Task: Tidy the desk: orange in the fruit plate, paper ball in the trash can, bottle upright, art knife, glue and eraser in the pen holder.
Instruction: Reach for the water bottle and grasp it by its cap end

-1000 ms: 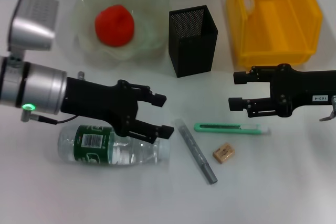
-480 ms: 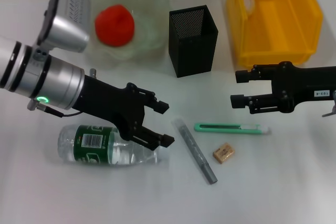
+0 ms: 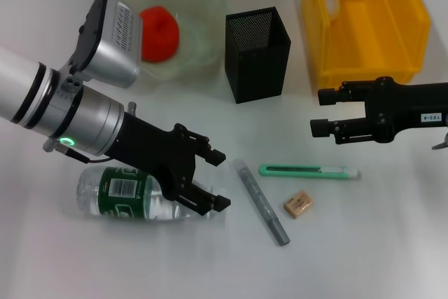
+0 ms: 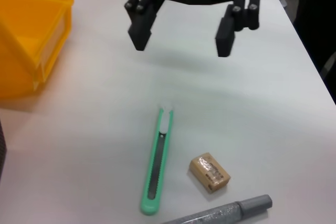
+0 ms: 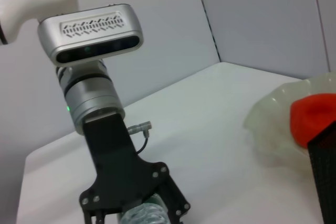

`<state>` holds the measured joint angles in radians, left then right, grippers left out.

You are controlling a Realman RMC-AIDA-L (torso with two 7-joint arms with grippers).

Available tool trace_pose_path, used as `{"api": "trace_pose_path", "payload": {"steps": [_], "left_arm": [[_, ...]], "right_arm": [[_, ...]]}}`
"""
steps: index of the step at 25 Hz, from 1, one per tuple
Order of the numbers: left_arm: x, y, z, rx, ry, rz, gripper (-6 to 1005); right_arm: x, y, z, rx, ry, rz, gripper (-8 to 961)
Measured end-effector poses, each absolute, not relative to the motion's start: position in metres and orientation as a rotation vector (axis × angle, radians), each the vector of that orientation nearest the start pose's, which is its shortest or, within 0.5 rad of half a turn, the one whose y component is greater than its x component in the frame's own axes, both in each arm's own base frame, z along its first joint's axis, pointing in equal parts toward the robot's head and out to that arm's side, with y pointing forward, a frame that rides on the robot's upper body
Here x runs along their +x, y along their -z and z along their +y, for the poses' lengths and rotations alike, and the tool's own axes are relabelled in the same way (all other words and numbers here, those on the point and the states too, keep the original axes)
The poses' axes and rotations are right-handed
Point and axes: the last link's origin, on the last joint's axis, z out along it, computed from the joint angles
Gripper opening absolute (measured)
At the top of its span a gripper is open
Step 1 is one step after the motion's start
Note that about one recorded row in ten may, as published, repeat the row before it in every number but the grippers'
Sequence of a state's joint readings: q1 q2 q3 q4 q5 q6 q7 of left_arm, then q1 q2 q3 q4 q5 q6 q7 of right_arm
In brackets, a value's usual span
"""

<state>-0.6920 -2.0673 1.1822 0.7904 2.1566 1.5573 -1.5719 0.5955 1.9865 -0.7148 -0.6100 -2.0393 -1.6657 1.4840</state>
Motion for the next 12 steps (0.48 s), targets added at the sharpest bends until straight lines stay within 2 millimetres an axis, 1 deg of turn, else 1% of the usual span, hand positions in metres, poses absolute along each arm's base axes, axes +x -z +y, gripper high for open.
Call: {"api": "trace_pose_path", "payload": {"steps": [12], "left_arm": [[-0.2033,0.0545,0.3345,-3.234,-0.018,-0.225,813]], "right_arm": [[0.2535,-0.0204,0.3383,-2.864,-0.660,0.688,762]]}}
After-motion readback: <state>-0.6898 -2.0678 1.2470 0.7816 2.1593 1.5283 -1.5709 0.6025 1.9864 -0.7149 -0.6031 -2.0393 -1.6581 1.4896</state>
